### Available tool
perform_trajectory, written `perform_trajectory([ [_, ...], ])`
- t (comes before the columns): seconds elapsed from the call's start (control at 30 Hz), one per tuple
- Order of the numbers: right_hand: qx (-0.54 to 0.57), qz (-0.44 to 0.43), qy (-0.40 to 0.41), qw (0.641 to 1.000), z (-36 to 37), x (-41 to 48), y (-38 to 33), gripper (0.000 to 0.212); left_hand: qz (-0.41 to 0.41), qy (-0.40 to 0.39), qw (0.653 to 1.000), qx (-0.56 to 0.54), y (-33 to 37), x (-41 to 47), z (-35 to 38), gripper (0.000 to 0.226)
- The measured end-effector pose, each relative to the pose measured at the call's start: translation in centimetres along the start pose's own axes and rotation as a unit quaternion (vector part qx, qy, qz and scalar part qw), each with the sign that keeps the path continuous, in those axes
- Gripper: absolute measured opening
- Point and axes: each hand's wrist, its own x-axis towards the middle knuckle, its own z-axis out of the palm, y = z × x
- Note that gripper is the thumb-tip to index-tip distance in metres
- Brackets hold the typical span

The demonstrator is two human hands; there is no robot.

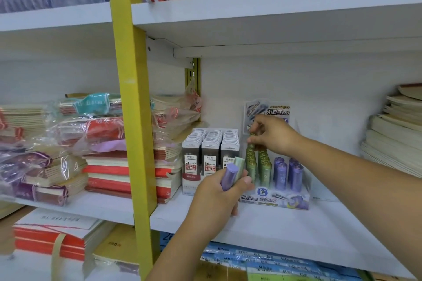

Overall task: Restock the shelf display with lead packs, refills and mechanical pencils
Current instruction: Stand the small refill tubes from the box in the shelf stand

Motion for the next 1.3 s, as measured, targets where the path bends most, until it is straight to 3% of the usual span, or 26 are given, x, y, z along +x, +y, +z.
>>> perform_trajectory([
  [0.13, 0.016, 0.004, -0.01, 1.0, 0.2, 0.1, 0.5, 0.02, -0.008, -0.011, 1.0, 0.003, -0.3, 0.0, -0.3, 0.022],
  [0.3, -0.036, 0.032, -0.093, 0.994, -0.1, -0.5, 0.2, 0.025, -0.013, -0.027, 1.0, -0.005, -0.4, 0.2, -0.5, 0.011],
  [0.4, -0.008, 0.048, -0.109, 0.993, -0.9, -1.4, -0.4, 0.027, -0.014, -0.029, 0.999, -0.016, -0.5, 0.1, -0.6, 0.009],
  [0.53, 0.065, -0.044, 0.032, 0.996, -2.4, -5.1, -2.4, 0.02, -0.014, -0.026, 0.999, -0.032, -0.4, -0.1, -0.9, 0.007],
  [0.6, 0.09, -0.088, -0.01, 0.992, -2.7, -8.0, -3.4, 0.018, -0.018, -0.04, 0.998, -0.034, -0.2, -0.2, -1.0, 0.019],
  [0.7, 0.14, -0.078, -0.125, 0.979, -2.1, -11.1, -4.2, 0.025, -0.024, -0.072, 0.997, -0.014, 0.2, -0.5, -1.0, 0.021],
  [0.87, 0.224, -0.026, -0.079, 0.971, -2.6, -12.1, -3.6, 0.018, -0.049, -0.118, 0.988, -0.09, 1.1, -1.1, -0.9, 0.021],
  [0.97, 0.256, -0.003, -0.074, 0.964, -3.8, -12.5, -2.6, 0.014, -0.049, -0.088, 0.985, -0.143, 1.5, -1.0, -1.6, 0.021],
  [1.13, 0.203, -0.014, -0.138, 0.969, -4.2, -12.8, -2.8, 0.011, -0.025, -0.029, 0.991, -0.125, 1.4, -0.5, -1.9, 0.015],
  [1.3, 0.169, -0.019, -0.15, 0.974, -3.3, -12.2, -3.8, 0.026, 0.01, -0.013, 0.996, -0.087, 1.5, -0.3, -1.3, 0.011],
])
